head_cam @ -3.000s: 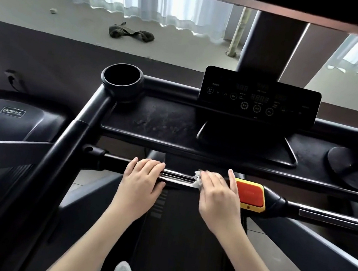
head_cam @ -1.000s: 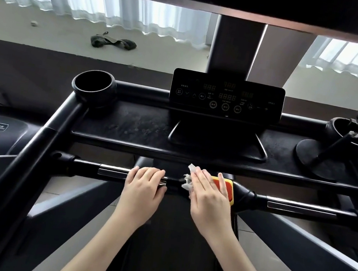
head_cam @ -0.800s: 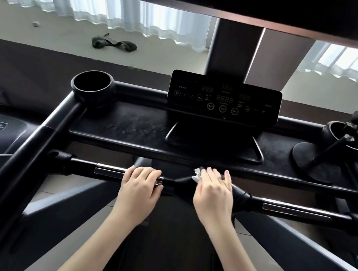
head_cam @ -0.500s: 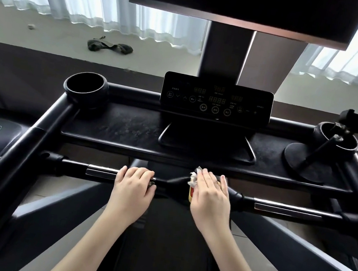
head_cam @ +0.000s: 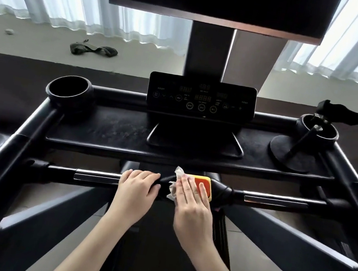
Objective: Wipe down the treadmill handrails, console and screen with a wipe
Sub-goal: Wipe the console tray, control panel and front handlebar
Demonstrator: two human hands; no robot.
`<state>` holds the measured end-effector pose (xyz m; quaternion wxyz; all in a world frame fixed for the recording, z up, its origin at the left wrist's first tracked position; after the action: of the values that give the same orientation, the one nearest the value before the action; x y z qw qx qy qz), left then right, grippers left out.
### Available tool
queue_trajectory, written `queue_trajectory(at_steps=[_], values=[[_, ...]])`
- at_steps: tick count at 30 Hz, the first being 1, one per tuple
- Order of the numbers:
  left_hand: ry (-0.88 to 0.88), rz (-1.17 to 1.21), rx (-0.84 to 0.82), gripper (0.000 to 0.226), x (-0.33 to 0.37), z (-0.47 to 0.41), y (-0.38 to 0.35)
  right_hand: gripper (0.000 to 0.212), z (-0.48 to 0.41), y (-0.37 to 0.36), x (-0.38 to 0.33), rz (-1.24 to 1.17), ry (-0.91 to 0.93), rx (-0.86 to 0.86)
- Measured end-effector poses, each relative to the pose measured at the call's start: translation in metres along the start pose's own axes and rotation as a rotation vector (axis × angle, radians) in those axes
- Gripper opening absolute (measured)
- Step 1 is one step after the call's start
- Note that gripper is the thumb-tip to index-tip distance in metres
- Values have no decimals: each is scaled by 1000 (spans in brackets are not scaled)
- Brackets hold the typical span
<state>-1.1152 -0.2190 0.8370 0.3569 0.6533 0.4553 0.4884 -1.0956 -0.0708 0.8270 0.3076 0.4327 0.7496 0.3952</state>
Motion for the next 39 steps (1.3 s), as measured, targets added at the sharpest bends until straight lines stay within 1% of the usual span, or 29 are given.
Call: queue_trajectory(at_steps=[2, 4, 6, 7, 8, 10, 12, 13, 15, 17, 19, 21, 23, 25, 27, 29, 30, 32, 34, 35, 37, 39], values=[[-17, -23, -16, 39, 1, 1, 2, 43, 0, 3, 14, -13, -7, -12], [-60, -55, -25, 44, 2, 1, 4, 44, -7, 8, 29, -44, -134, -2], [-93, -59, -35, 41, 3, 0, 5, 46, -18, 9, 30, -60, -259, -1], [-109, -49, -36, 38, 4, -1, 4, 46, -23, 7, 24, -61, -274, -8], [-131, -34, -40, 36, 6, -2, 2, 46, -25, 4, 16, -65, -263, -22], [-183, 3, -60, 39, 12, -5, -1, 46, -23, 0, 8, -83, -194, -79], [-208, 21, -73, 41, 15, -6, -3, 46, -19, 4, 18, -57, -165, -94], [-213, 20, -83, 42, 13, -7, -5, 46, -18, 7, 27, -34, -202, -84], [-210, 27, -96, 43, 13, -9, -6, 48, -18, 13, 48, 2, -333, -60], [-203, 47, -118, 43, 13, -10, -8, 50, -22, 12, 52, 28, -436, -49], [-193, 58, -138, 44, 14, -10, -9, 49, -24, 9, 39, 17, -423, -54], [-192, 61, -143, 45, 15, -8, -8, 48, -20, 7, 30, -19, -344, -77], [-196, 49, -145, 45, 15, -10, -7, 49, -19, 12, 39, -5, -329, -89], [-192, 43, -175, 47, 16, -11, -5, 47, -28, 16, 53, 16, -425, -125], [-194, 51, -187, 49, 17, -12, -5, 40, -39, 14, 60, 13, -522, -204], [-203, 50, -195, 49, 17, -11, -4, 36, -45, 10, 54, -5, -528, -200], [-205, 54, -202, 48, 17, -11, -4, 36, -44, 10, 48, -24, -503, -187], [-214, 51, -213, 47, 16, -11, -6, 45, -37, 11, 43, -57, -434, -131], [-238, 44, -199, 46, 16, -12, -6, 51, -35, 18, 48, -50, -424, -163], [-242, 43, -209, 47, 17, -12, -5, 48, -34, 20, 56, -44, -461, -188], [-241, 48, -237, 49, 16, -13, -5, 39, -33, 20, 71, -41, -577, -177], [-252, 32, -243, 48, 15, -13, -6, 39, -34, 19, 66, -42, -617, -139]])
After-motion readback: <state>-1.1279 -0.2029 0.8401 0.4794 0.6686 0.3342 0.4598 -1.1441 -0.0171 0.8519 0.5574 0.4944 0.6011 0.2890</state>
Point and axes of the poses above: each hand's wrist, its own z-axis away from the middle knuckle, its own y-axis out of the back of the hand, x = y × z, the point moved 5 cm from there along -z, towards the middle knuckle, and after that the axes turned 3 degrees about -z, right-handed, at the moved point
